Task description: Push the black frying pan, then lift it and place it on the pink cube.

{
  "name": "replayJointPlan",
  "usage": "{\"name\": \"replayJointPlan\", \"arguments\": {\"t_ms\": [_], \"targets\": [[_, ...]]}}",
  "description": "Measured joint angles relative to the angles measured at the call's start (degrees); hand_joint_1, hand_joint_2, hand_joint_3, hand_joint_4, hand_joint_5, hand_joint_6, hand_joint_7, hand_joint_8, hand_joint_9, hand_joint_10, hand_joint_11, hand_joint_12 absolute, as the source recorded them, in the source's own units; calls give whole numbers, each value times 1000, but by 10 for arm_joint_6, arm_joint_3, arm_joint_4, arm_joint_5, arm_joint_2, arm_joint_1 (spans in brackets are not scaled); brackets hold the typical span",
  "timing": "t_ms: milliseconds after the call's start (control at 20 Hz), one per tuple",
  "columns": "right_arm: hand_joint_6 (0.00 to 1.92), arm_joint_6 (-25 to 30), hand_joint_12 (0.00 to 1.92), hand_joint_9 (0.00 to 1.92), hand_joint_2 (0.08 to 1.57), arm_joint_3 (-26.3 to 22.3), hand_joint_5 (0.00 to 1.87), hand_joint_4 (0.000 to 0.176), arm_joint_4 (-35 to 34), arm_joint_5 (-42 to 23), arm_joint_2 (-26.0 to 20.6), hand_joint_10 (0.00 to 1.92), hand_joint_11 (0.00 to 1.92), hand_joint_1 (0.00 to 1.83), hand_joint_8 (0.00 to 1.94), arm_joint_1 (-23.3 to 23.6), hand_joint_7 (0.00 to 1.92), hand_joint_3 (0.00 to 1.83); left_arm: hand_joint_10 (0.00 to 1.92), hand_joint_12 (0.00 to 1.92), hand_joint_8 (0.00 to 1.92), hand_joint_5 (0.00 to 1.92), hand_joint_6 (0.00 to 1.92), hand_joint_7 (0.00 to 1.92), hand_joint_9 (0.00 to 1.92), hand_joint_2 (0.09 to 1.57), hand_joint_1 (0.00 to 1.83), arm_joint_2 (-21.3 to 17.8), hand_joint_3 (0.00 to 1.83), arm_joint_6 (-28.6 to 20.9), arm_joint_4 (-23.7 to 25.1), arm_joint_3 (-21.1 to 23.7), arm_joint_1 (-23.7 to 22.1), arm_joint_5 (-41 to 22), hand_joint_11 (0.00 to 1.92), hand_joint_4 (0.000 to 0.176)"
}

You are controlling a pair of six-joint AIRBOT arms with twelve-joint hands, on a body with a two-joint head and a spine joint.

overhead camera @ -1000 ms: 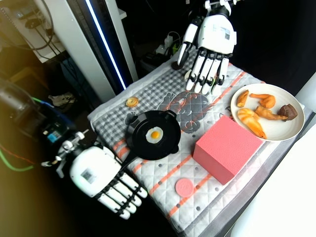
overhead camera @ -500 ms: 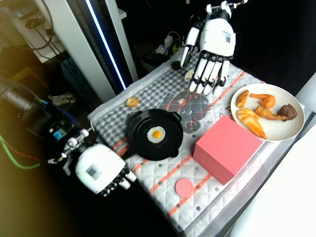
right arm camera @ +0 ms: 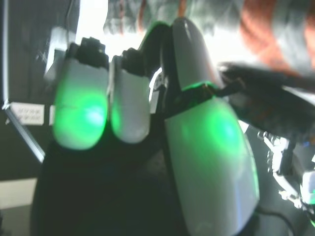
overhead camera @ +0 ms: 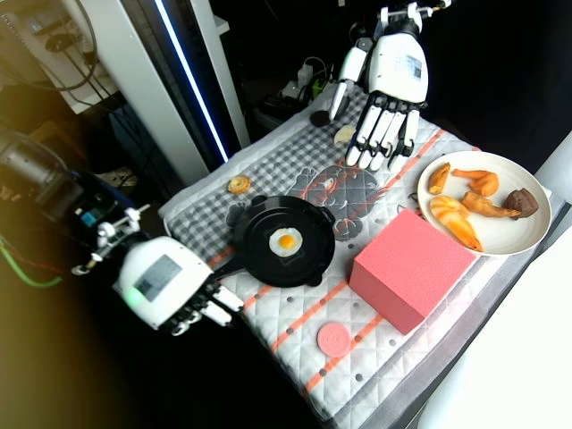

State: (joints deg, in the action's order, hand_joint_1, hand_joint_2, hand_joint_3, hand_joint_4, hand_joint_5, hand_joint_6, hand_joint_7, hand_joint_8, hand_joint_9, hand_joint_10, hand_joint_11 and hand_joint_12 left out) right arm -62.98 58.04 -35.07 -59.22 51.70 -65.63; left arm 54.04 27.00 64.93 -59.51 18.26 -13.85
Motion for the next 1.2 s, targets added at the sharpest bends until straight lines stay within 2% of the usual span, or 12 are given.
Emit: {"name": "replayJointPlan", "arguments": {"t_ms": [50,100,250,450,650,700,750,800,900,950,1150,1200], "targets": [[1921,8,1921,1685,1363,-2,1379,0,6,-14,-1,1921,1712,1285,1941,-1,1591,36,3,633,1,576,4,581,537,1331,256,0,0,0,0,0,1,2,0,5],[1921,16,1921,1681,1361,-5,1390,0,14,-26,-2,1921,1712,1246,1941,-1,1584,34,3,639,1,581,5,582,537,1325,280,-2,0,0,-1,0,6,2,0,0],[1921,29,1921,1674,1338,-19,1393,0,36,-49,-12,1921,1703,1283,1941,-1,1567,22,3,646,1,577,1,578,531,1322,298,-3,0,0,0,0,8,8,0,0],[1921,37,1921,1593,1334,-24,1317,0,50,-96,-38,1921,1631,1231,1941,-2,1479,19,7,696,1,594,2,600,557,1308,345,-3,0,0,-8,0,9,8,0,0],[1921,43,1921,1624,1321,-23,1284,0,67,-91,-39,1921,1649,1175,1941,25,1499,14,1,669,2,586,2,588,547,1306,373,-4,0,0,-9,1,16,8,0,0],[1921,43,1921,1638,1283,-19,1142,0,73,-89,-40,1921,1661,1417,1941,41,1463,0,3,711,2,592,3,593,555,1300,398,-7,0,0,-9,2,18,8,0,0],[1921,44,1921,1638,1283,-18,1142,0,73,-89,-41,1921,1661,1417,1941,43,1463,0,3,711,2,592,3,593,555,1300,398,-7,0,0,-9,3,18,9,0,0],[1921,44,1921,1608,1258,-11,1046,0,75,-82,-42,1921,1640,1483,1941,57,1400,0,1,712,0,586,0,586,546,1300,373,-9,0,0,-9,3,18,12,0,0],[1921,44,1921,1572,1243,1,972,157,75,-71,-43,1921,1605,1506,1941,86,1350,0,6,753,5,607,7,605,564,1297,372,-10,0,0,-9,3,18,12,0,0],[1921,44,1921,1558,1233,7,993,172,80,-64,-43,1921,1593,1533,1941,102,1350,0,5,775,5,616,8,613,565,1297,377,-10,0,0,-9,3,18,11,0,0],[1921,45,1921,1548,1230,38,1028,176,95,-21,-23,1921,1584,1525,1941,159,1349,0,9,861,5,635,9,630,592,1288,381,-10,0,0,-9,3,18,10,0,0],[1921,45,1921,1522,1229,51,1013,176,99,-1,-11,1921,1555,1531,1941,177,1321,0,2,821,2,623,3,616,575,1292,379,-10,0,0,-10,3,19,10,0,0]]}}
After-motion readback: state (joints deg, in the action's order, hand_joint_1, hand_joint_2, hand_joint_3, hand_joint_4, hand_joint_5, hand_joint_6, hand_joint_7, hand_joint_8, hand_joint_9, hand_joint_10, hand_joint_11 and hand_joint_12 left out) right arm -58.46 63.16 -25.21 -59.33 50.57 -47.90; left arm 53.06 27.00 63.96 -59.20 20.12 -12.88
